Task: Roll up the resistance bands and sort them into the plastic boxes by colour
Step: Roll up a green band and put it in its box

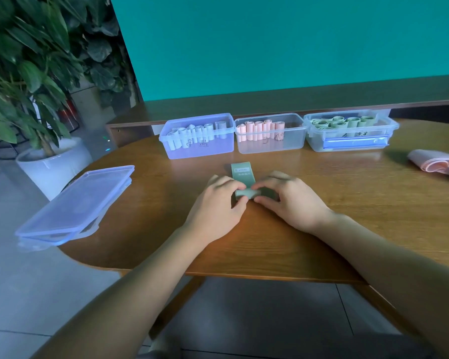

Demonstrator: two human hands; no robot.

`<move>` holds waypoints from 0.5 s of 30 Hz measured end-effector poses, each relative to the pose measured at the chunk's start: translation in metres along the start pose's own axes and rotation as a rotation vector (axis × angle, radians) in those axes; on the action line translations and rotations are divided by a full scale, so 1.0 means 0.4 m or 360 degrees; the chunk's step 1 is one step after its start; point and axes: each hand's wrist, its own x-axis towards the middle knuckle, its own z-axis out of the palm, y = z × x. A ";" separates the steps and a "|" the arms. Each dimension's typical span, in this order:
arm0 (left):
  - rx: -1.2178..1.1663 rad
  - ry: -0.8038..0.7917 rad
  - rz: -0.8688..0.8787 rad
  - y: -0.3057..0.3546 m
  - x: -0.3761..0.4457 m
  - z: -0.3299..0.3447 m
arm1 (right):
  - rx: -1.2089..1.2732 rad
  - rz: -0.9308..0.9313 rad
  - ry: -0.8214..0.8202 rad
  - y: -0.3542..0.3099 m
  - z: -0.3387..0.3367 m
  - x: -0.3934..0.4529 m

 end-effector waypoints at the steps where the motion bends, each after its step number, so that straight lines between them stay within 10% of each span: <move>1: 0.0008 0.0005 0.0010 0.000 0.003 0.000 | 0.0007 0.0017 -0.0015 0.003 0.000 0.004; 15: 0.0016 0.0007 0.0029 -0.023 0.035 0.020 | -0.0035 0.0097 -0.0049 0.012 -0.004 0.033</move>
